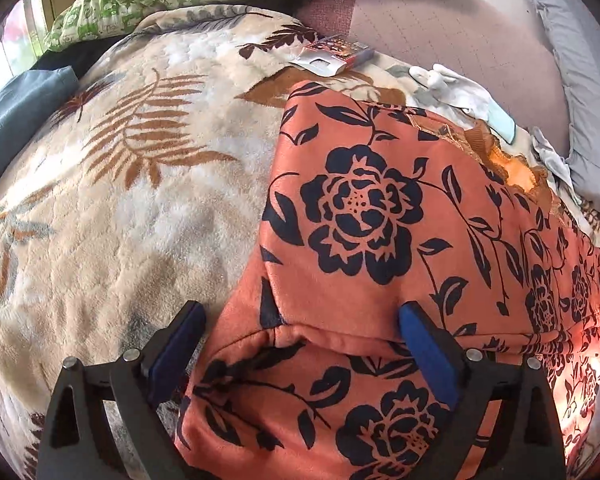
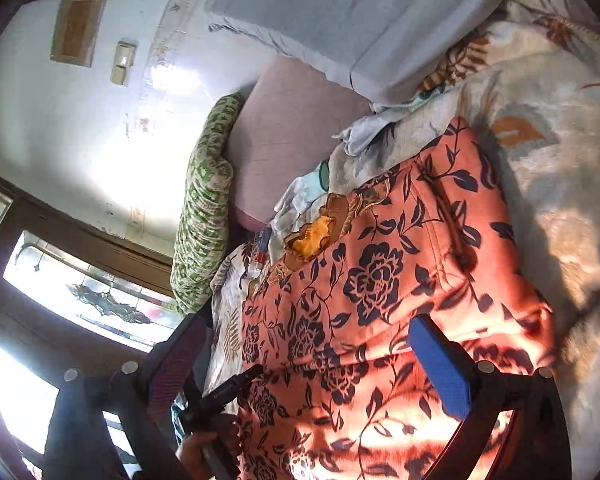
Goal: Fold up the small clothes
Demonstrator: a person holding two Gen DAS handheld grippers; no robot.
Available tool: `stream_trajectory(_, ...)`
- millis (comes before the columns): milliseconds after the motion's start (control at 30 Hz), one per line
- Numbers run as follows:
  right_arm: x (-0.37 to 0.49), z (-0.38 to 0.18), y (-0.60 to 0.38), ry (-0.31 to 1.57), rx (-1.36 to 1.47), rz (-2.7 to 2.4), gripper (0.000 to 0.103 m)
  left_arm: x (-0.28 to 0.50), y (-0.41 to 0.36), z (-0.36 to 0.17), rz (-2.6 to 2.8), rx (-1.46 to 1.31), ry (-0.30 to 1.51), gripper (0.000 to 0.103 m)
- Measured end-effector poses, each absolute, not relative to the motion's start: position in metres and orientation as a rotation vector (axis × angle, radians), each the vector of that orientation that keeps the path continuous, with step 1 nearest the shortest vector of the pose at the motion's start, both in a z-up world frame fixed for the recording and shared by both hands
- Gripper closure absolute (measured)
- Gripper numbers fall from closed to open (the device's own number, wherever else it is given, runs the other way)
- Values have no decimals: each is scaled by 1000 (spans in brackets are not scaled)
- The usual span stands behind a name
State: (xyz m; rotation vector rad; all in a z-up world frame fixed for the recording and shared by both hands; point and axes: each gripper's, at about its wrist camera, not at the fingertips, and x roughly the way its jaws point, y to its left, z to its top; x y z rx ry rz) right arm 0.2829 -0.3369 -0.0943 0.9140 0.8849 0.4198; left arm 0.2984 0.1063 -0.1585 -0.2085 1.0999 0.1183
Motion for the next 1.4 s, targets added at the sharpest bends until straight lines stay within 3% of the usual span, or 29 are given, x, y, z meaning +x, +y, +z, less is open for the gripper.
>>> stream_trajectory(100, 315, -153, -351, 1082, 902, 164, 5, 294, 113, -143, 97, -250, 1087, 7)
stream_trajectory(133, 314, -158, -357, 1059, 958, 157, 5, 291, 114, -132, 89, -255, 1032, 7)
stream_trajectory(200, 312, -136, -352, 1064, 925, 119, 5, 287, 112, -117, 92, -210, 938, 7)
stream_trajectory(300, 315, -95, -329, 999, 775, 205, 5, 307, 105, -152, 167, -32, 1070, 5)
stream_trajectory(333, 315, -87, -323, 964, 770, 270, 5, 304, 114, -157, 153, -98, 1052, 3)
stream_trajectory(400, 321, -96, -317, 953, 700, 261, 5, 302, 125, -152, 153, -183, 1066, 2)
stream_trajectory(467, 333, -147, -327, 1168, 680, 114, 7, 296, 127, -137, 147, -196, 1064, 4)
stream_trajectory(533, 323, -131, -334, 1055, 749, 120, 7, 281, 124, -114, 125, -172, 976, 4)
stream_trajectory(600, 314, -112, -331, 1071, 744, 129, 7, 260, 126, -95, 121, -148, 933, 4)
stream_trajectory(767, 241, -67, -334, 986, 609, 106, 7, 180, 145, -64, 70, -232, 899, 4)
stream_trajectory(1033, 71, -45, -368, 1043, 546, 129, 7, 34, 184, -65, 59, -397, 885, 4)
stream_trajectory(1200, 10, -72, -380, 1135, 678, 239, 7, 9, 189, -89, -17, -518, 957, 4)
stream_trajectory(1400, 4, -106, -388, 1177, 824, 225, 7, 7, 184, -123, -28, -568, 1082, 5)
